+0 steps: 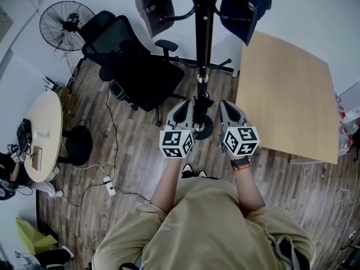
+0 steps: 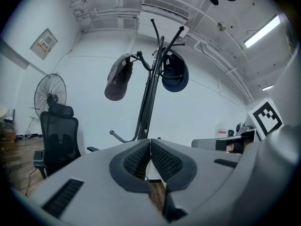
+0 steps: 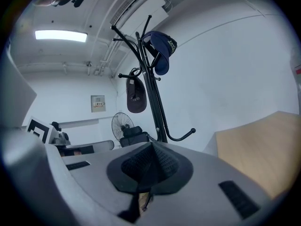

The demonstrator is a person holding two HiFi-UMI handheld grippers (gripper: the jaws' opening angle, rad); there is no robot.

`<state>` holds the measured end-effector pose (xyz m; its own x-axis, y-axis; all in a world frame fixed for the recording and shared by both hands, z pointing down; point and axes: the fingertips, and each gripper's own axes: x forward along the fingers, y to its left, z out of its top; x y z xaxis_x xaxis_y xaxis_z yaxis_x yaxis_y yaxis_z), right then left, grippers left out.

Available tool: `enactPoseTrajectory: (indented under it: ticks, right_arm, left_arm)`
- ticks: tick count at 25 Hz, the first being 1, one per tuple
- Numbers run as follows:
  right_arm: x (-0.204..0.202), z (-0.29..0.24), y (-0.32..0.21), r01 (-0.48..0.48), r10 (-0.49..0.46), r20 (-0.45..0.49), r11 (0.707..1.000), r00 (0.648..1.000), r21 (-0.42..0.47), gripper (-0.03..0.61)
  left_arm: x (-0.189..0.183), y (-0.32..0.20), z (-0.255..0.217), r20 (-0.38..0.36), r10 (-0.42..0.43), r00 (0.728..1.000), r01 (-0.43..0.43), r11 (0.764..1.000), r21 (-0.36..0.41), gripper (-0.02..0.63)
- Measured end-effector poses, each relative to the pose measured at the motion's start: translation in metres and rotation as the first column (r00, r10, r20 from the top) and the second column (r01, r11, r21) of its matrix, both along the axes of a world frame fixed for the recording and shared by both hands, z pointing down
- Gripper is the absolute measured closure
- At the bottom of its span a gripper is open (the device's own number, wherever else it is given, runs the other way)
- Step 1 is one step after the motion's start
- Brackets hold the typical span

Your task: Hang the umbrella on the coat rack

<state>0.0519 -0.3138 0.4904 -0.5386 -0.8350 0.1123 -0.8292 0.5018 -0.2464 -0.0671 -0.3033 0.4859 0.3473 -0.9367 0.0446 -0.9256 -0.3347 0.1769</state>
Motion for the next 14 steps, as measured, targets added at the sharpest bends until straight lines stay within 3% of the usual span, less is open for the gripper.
enactPoseTrajectory:
  ticks: [4,9,14]
  right_arm:
    - [0.005,-0.003,0.001,0.000,0.000,0.010,1.000,1.000,0.005,0.563]
    - [0.010,-0.005,0.000,-0.013,0.012,0.022,1.000,1.000,0.025,0.563]
    - [0.016,0.003,-0.005,0.051,-0.051,0.015,0.998,0.999,0.022,0.565]
  left_arm:
    - [0.006,0.001,-0.005,0.011,-0.001,1.000,0.001,1.000,0.008,0.589]
    - [0.010,0.000,-0.011,0.091,-0.037,0.995,0.033,0.999,0.040,0.589]
    - [0.018,-0.010,-0.008,0.083,-0.035,0.996,0.032,0.999,0.033,0.589]
